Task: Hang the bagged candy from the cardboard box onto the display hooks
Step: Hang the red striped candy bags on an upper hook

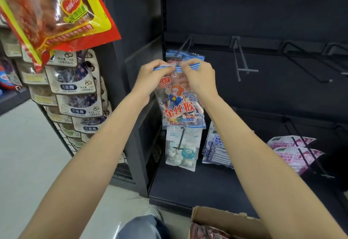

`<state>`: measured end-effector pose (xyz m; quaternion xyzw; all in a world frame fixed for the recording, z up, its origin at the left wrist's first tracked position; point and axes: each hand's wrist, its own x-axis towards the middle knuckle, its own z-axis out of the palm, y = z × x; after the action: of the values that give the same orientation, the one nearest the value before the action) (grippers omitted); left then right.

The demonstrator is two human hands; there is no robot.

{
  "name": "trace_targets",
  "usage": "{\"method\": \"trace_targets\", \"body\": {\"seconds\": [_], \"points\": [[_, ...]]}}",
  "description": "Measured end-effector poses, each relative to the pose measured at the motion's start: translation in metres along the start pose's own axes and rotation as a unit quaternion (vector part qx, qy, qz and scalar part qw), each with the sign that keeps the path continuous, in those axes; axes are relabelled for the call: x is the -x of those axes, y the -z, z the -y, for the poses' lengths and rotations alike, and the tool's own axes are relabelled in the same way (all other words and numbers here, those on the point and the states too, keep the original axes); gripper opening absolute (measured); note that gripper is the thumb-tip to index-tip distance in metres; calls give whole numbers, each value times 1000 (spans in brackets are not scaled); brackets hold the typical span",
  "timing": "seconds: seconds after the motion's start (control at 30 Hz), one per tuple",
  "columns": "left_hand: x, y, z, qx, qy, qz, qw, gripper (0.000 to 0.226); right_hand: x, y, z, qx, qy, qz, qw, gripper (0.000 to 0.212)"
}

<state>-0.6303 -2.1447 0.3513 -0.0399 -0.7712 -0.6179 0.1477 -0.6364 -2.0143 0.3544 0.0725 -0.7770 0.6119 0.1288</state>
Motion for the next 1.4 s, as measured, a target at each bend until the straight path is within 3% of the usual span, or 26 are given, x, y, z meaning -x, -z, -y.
{"method": "trace_targets", "body": {"seconds": [0.2,0.37,0.47,0.53,0.6,0.67,0.8,0.87,0.93,1.1,1.23,1.3,1.4], "points": [[-11,3,6,19,-5,28,999,15,-14,-7,-9,15,-12,-20,1000,11],[-22,0,16,-12,-1,6,1000,12,-24,-13,-17,30,-15,-35,999,13],[-38,-4,30,-66,-69,1,995,10,-28,-12,-27,106,14,-44,993,18],[-51,-5,38,-88,-130,-20,987,9,-33,-7,-34,218,79,-80,969,23],[-66,-9,46,-110,-169,-46,978,9,-42,-1,-40,339,150,-125,920,25],[-84,-15,51,-131,-181,-78,972,8,-55,3,-43,392,169,-152,891,21],[-95,-34,50,-165,-146,-186,957,28,-61,4,-51,331,151,-193,911,39],[-74,-46,58,-126,-104,-261,951,41,-42,6,-67,256,184,-193,929,44],[-34,-59,69,-54,-66,-279,956,41,-6,10,-95,222,213,-167,937,40],[83,-81,101,40,67,-126,989,17,113,50,-178,259,147,-49,953,25],[172,-101,141,-26,188,132,973,21,216,101,-244,288,-29,89,953,20],[209,-110,177,-107,194,221,950,26,259,123,-277,344,-138,206,906,17],[249,-126,230,-212,209,252,921,20,308,148,-317,424,-231,349,803,24]]}}
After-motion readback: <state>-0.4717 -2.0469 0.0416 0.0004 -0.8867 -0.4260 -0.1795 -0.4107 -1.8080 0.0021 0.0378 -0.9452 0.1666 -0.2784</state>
